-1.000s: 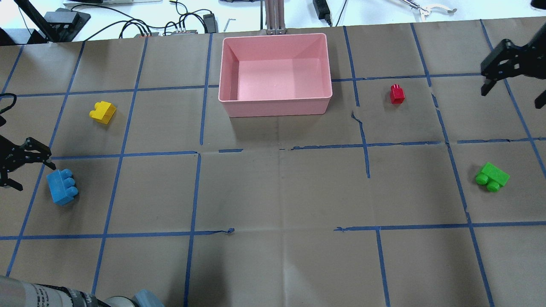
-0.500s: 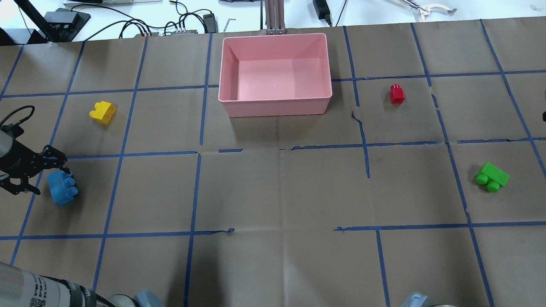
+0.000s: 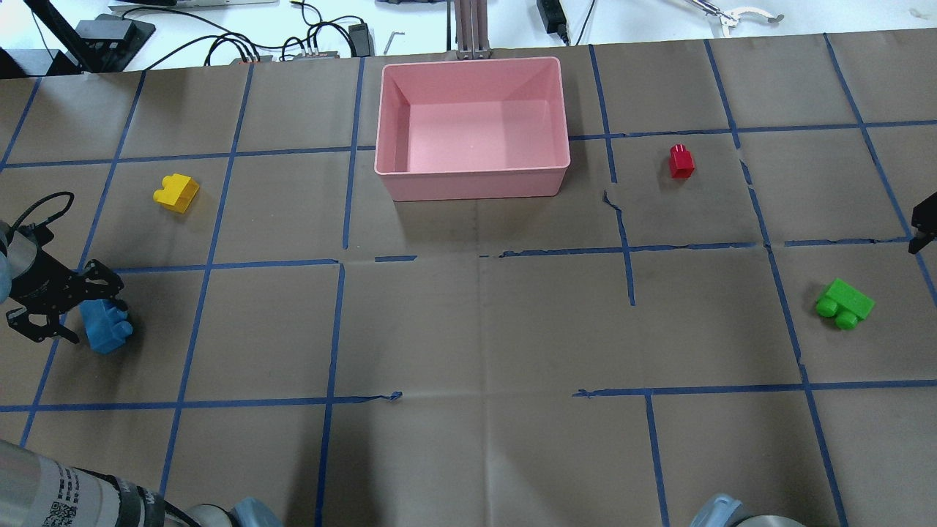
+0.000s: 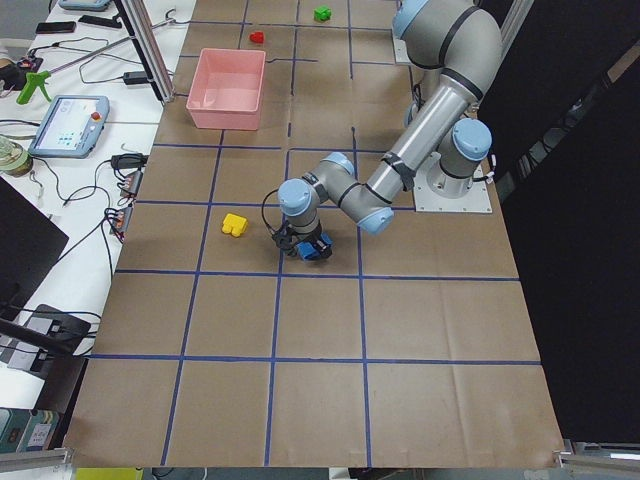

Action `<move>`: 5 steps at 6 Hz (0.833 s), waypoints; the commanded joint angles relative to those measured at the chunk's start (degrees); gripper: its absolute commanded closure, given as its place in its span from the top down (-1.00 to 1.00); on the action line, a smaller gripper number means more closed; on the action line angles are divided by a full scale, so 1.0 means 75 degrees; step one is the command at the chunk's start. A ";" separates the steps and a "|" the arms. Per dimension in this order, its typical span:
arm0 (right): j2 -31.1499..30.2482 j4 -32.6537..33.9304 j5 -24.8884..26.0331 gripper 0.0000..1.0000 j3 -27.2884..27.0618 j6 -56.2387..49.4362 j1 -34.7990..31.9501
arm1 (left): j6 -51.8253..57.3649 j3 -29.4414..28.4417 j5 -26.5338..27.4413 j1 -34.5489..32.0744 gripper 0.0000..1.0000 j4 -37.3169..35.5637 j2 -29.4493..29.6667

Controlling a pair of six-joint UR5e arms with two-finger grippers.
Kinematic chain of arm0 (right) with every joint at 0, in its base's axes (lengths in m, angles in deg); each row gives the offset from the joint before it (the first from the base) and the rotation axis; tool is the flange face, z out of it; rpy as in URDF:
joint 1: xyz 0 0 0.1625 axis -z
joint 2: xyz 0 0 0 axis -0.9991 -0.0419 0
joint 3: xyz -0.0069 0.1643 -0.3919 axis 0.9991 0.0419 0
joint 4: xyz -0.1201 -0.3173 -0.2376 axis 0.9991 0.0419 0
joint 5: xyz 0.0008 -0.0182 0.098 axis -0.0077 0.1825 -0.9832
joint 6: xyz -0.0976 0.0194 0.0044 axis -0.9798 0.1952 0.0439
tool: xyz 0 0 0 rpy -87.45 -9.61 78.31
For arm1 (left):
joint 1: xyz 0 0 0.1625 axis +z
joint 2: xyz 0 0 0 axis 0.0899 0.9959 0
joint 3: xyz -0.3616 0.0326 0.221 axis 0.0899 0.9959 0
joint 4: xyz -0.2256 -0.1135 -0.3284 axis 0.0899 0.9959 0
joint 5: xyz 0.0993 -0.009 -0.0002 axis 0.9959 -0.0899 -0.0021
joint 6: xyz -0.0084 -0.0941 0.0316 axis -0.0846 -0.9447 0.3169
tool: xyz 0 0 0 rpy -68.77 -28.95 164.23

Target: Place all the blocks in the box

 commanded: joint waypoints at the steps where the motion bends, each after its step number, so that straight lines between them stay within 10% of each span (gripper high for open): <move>1: 0.0020 0.0564 -0.0077 1.00 -0.0545 0.0368 -0.0028 | -0.0025 0.0041 -0.0019 -0.0024 0.56 -0.0013 0.0044; 3: 0.0462 0.1497 -0.0125 1.00 -0.1060 0.1458 -0.0274 | 0.0079 0.0007 -0.0042 -0.0035 -0.65 -0.0037 -0.0014; 5: 0.1201 0.2320 -0.0125 1.00 -0.1179 0.1496 -0.0287 | 0.0174 -0.0064 -0.0101 -0.0361 -0.88 0.0138 -0.0422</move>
